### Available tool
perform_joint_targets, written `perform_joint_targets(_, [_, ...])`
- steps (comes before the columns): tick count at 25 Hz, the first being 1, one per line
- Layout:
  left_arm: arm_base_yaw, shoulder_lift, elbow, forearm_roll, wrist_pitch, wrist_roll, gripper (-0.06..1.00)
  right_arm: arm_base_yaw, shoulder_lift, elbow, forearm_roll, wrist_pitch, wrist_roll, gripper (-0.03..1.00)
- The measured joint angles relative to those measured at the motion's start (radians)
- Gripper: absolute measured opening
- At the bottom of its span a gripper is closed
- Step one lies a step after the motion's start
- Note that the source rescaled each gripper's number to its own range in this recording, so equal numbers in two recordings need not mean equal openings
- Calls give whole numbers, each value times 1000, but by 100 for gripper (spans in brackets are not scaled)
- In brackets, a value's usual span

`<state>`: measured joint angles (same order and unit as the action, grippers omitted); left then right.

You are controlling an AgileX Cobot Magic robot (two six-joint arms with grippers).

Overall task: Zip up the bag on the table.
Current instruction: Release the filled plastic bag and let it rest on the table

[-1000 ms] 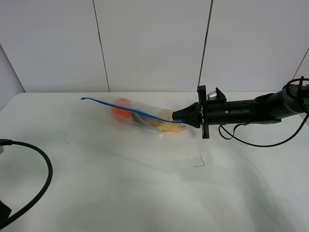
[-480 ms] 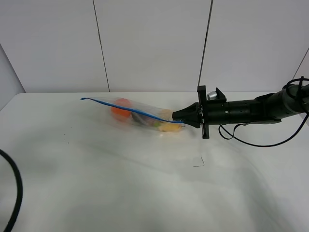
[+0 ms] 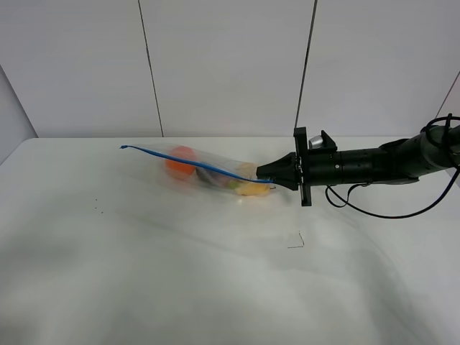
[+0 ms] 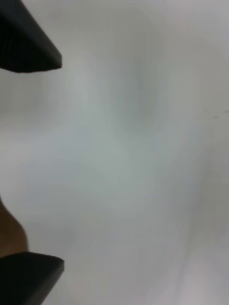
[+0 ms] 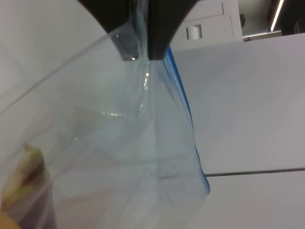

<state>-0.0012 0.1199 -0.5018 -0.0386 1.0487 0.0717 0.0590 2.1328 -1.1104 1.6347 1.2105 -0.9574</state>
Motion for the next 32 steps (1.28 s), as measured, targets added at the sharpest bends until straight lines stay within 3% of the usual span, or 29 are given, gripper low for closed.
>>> perform_joint_targets(7, [0,-116,1,0,1,1,100,0,0,0,0,0,0,0])
perform_joint_targets(18, [0,-125,1,-4,4,1,100,0,0,0,-20,0,10,3])
perform_joint_targets(20, [0,-125,1,-4,3,1,100,0,0,0,-39,0,30,18])
perform_joint_targets(24, [0,-125,1,-4,2,1,100,0,0,0,-100,-4,64,78])
perform_joint_targets(25, [0,-125,1,-4,2,1,100,-1,0,-7,-132,-13,73,87])
perform_joint_targets(28, [0,-125,1,-4,2,1,100,-22,0,-69,-278,-76,154,98])
perform_joint_targets(32, [0,-125,1,-4,2,1,100,-40,0,-235,-679,-160,399,100])
